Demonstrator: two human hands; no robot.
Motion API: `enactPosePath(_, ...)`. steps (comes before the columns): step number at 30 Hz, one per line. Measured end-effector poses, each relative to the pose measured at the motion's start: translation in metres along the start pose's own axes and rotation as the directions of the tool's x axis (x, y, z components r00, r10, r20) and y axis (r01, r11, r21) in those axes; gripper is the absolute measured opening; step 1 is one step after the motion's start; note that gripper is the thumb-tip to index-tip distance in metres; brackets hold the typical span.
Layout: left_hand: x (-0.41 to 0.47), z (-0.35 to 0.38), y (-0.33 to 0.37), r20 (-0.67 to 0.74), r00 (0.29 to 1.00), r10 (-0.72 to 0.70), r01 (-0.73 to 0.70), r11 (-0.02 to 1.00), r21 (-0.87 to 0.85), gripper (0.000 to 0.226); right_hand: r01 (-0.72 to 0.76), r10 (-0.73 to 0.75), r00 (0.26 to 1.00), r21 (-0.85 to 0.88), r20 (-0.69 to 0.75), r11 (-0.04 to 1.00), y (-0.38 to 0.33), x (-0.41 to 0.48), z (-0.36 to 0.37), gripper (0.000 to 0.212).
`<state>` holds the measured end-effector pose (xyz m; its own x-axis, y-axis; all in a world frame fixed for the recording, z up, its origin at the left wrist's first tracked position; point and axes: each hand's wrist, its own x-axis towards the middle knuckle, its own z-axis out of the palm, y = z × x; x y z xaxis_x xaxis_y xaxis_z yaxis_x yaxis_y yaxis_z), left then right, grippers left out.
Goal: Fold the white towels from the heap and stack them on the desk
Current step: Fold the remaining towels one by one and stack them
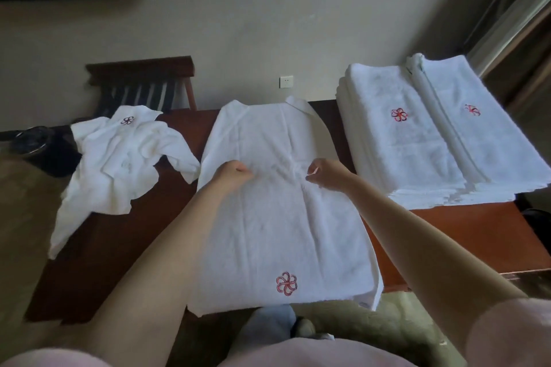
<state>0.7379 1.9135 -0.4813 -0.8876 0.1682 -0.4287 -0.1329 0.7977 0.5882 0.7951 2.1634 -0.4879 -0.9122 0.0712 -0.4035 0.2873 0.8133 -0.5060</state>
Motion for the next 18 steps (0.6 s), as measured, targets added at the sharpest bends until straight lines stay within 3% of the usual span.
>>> enactPosePath(8,0.112,-0.063,0.033,-0.083,0.996,0.041,-0.049,0.995,-0.088,0.025,0.038,-0.040,0.999,-0.076,-0.026,0.996,-0.069,0.106,-0.060,0.022)
enactPosePath(12,0.164,-0.074,0.039,-0.072,0.997,0.036,-0.041,0.997,-0.064,0.007,0.010,-0.014,0.999,-0.081,-0.048,0.997,-0.080,0.150,-0.077,0.027)
enactPosePath(18,0.223,-0.081,0.049,-0.093,0.996,-0.005,0.004,1.000,-0.008,0.007,0.000,0.001,1.000,-0.152,0.004,0.988,-0.079,0.204,-0.094,0.031)
